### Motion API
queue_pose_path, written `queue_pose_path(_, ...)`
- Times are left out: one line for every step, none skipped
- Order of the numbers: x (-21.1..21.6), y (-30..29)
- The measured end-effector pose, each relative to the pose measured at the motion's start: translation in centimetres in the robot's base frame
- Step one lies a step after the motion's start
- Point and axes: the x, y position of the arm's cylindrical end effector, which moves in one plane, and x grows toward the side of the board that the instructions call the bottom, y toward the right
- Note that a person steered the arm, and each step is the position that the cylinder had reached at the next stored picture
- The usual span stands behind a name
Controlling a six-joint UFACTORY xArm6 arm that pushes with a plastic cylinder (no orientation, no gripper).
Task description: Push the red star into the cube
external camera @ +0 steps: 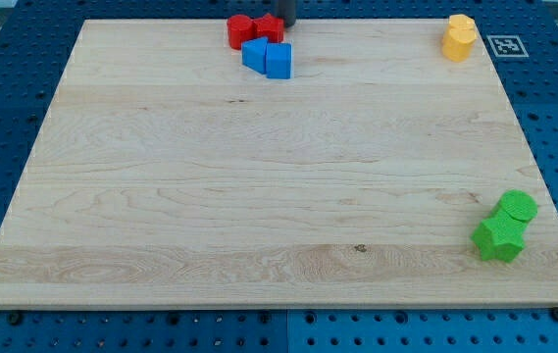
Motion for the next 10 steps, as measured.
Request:
queue_pose_path(0.0, -1.6)
queue_pose_path(0.1, -4.8)
queue_pose_path(0.0, -7.1)
queue_pose_path(0.1, -7.9)
queue_pose_path(0.1, -6.6)
queue_pose_path(0.1, -5.3)
queue_pose_path(0.7, -5.2)
queue_pose_path(1.4, -4.4)
queue_pose_path(1.9, -2.4)
queue_pose_path(2.1, -1.0)
